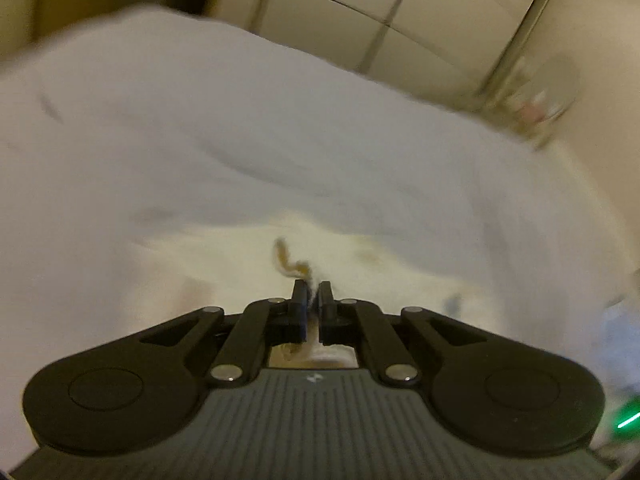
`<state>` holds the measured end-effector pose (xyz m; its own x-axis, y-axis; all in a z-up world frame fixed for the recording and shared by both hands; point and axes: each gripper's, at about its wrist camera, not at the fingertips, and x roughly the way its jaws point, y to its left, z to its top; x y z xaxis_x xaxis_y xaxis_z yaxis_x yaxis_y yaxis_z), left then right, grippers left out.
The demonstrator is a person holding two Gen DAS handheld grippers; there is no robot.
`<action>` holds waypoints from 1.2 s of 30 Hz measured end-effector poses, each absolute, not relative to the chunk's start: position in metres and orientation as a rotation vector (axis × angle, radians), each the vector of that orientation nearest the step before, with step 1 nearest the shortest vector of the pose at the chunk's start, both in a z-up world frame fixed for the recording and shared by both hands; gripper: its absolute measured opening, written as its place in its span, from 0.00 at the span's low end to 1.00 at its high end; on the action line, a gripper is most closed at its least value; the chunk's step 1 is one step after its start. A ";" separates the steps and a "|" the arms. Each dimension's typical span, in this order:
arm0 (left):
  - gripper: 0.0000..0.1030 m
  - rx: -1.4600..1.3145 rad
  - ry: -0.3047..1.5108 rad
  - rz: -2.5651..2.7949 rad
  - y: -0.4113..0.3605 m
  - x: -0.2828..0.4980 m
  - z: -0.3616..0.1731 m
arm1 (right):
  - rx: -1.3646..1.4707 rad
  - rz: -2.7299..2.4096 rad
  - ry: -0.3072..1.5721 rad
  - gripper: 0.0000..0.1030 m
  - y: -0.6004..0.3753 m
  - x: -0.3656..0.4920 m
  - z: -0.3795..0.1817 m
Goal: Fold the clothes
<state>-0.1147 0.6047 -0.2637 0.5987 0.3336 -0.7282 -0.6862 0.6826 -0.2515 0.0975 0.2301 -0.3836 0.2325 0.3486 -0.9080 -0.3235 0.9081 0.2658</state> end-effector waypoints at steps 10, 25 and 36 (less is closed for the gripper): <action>0.02 -0.507 0.748 0.696 0.593 -0.146 -0.284 | -0.126 0.486 1.193 0.59 0.245 0.097 -0.370; 0.16 -0.491 0.966 0.742 0.604 -0.151 -0.284 | -0.140 0.551 1.188 0.58 0.267 0.120 -0.369; 0.18 -0.532 0.973 0.363 0.561 -0.019 -0.293 | -0.010 0.695 1.144 0.33 0.274 0.180 -0.356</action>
<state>-0.0194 0.5612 -0.2927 0.5189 0.0554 -0.8531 -0.5171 0.8149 -0.2616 0.1797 0.2743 -0.3558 0.2299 0.5005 -0.8347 -0.5102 0.7923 0.3345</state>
